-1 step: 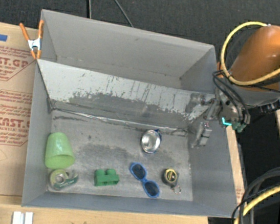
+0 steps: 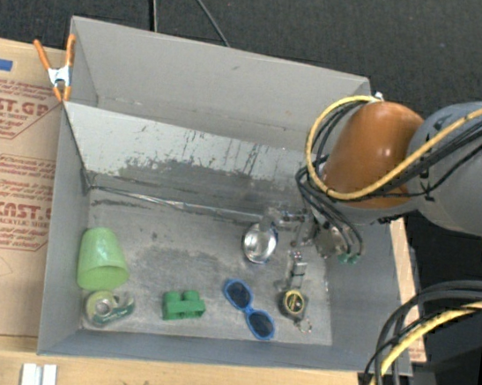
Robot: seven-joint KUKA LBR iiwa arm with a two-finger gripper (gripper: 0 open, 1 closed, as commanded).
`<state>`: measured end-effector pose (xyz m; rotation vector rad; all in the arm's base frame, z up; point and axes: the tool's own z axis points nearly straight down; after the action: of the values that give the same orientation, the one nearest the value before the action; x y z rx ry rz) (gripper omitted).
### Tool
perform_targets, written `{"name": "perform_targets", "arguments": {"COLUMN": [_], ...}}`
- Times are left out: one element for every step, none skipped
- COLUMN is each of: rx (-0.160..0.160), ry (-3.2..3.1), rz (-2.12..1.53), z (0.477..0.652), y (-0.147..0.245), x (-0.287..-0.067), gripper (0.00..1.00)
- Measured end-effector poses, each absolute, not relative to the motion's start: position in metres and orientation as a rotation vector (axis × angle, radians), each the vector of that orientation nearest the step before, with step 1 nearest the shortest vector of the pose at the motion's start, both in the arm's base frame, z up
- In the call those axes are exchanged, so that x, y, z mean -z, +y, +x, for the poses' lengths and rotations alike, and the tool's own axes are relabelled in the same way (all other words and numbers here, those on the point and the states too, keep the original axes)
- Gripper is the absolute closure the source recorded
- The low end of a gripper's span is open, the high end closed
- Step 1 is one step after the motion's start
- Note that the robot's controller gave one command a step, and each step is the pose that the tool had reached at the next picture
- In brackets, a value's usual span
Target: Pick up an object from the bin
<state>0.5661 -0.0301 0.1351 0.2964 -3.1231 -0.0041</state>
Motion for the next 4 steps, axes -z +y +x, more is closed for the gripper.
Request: {"name": "perform_targets", "arguments": {"rx": [0.002, 0.001, -0.006, 0.001], "ry": [-3.038, -3.040, -2.774, -2.772], "rz": [0.804, 0.802, 1.482, 1.484], "z": [0.587, 0.588, 0.555, 0.555], "y": [-0.023, -0.024, -0.095, -0.092], "x": [-0.069, -0.070, -0.138, -0.137], "gripper": [0.00, 1.00, 1.00, 0.00]}}
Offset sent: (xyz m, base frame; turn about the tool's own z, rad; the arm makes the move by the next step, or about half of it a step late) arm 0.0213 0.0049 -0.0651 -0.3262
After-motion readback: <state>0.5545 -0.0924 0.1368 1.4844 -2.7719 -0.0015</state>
